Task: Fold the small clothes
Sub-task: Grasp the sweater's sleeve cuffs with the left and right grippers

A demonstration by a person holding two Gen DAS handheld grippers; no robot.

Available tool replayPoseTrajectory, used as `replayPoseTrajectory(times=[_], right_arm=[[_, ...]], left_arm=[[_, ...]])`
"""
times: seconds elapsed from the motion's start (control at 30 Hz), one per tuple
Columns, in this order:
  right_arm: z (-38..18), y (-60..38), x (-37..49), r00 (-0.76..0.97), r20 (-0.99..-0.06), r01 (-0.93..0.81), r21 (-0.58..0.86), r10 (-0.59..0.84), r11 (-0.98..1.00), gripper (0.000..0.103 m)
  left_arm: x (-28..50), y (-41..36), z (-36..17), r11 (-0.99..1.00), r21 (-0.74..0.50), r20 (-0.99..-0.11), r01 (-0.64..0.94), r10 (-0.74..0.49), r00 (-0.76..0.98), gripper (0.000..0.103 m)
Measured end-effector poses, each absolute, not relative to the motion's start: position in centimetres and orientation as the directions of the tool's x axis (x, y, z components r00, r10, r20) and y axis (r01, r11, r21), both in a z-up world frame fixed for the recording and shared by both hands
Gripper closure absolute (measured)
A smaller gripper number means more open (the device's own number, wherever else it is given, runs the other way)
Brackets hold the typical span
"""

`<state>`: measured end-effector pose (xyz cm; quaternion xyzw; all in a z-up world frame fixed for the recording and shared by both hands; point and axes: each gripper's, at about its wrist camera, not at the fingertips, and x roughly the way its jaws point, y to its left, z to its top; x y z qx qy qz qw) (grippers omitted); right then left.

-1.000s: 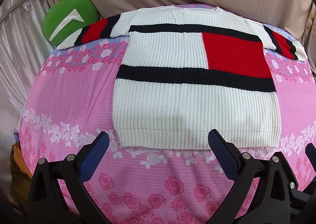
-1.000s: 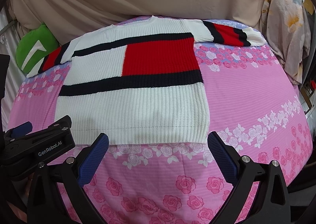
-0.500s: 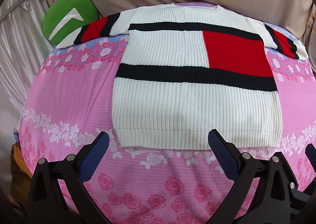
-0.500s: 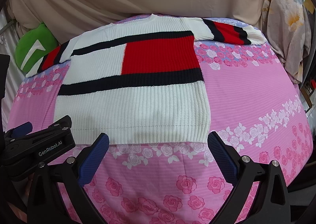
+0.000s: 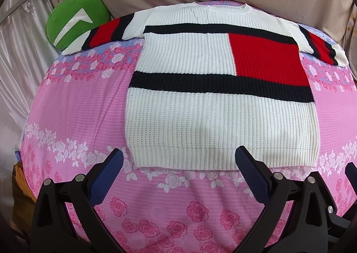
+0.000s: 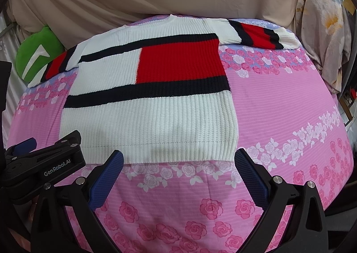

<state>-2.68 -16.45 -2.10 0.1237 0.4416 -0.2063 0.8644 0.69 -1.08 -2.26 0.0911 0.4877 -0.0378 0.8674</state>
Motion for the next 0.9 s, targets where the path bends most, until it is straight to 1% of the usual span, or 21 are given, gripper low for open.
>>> replayPoseTrajectory(times=[0.27,0.4,0.53,0.63,0.77,0.83,0.9], right_arm=[[-3.1,-17.9,-2.5,0.510,-0.820,0.500,0.037,-0.260,0.865,0.005],[-2.8,-20.5,-2.4,0.504,-0.818,0.542,0.048,-0.279,0.839,0.005],[-1.5,-24.9,-2.3,0.527,-0.790,0.578,0.063,-0.313,0.814,0.005],[-0.6,-29.5,-1.8,0.580,-0.751,0.573,0.101,-0.315,0.814,0.005],[-0.5,-38.3,-0.2,0.641,-0.687,0.587,0.152,-0.342,0.795,0.005],[-0.8,-44.0,0.7,0.674,-0.648,0.609,0.216,-0.354,0.763,0.006],[-1.5,-49.1,1.7,0.696,-0.623,0.624,0.280,-0.357,0.729,0.009]], left_arm=[[2.4,0.3,-2.3,0.986,0.086,-0.858,0.145,0.000,0.514,0.005],[4.4,1.6,-2.2,0.990,0.066,-0.849,0.122,-0.008,0.529,0.005],[7.3,2.1,-2.0,0.994,0.032,-0.846,0.107,-0.030,0.532,0.005],[9.0,1.2,-1.9,0.994,0.011,-0.843,0.105,-0.047,0.537,0.005],[10.9,-1.0,-1.3,0.996,0.033,-0.827,0.078,-0.017,0.562,0.005],[11.6,-2.0,-0.9,0.997,0.035,-0.810,0.062,-0.008,0.586,0.005],[12.5,-3.2,-0.7,0.999,0.037,-0.800,0.032,0.010,0.599,0.005]])
